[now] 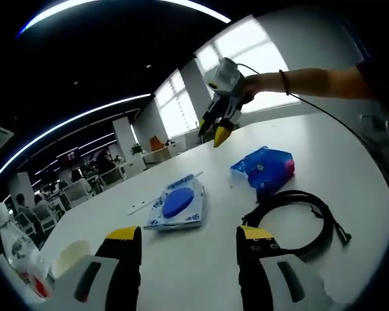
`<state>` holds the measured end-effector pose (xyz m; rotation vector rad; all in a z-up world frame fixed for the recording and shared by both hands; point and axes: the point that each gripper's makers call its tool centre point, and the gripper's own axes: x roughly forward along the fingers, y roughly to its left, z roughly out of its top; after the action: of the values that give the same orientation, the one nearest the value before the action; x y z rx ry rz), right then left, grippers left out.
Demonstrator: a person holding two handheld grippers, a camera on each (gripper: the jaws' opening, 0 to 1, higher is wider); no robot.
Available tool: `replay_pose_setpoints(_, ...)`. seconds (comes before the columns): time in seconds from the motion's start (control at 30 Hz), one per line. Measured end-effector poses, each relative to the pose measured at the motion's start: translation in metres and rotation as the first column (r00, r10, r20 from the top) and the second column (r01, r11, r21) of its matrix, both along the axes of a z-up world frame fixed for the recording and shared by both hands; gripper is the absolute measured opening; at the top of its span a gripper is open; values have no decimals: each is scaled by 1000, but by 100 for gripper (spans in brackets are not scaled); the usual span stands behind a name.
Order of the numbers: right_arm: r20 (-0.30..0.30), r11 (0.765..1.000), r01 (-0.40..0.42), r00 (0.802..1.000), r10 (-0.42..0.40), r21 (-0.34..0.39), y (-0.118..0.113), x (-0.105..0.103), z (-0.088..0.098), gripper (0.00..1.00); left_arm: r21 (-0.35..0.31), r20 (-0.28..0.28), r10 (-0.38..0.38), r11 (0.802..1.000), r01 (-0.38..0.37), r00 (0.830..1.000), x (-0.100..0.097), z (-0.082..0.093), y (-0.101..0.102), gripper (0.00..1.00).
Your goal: Arrange the tabletop items into an orderly group along one side of the table until the central work area is clear of visible clutter.
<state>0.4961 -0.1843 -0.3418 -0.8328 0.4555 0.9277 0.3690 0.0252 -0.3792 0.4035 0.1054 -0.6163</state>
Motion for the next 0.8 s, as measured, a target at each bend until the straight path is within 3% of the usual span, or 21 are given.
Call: replay_pose_setpoints(0.8,40,994,-35,998,40,-102,12,13,-30,40,35,36,62,997,-63,997,18,-4,9,59)
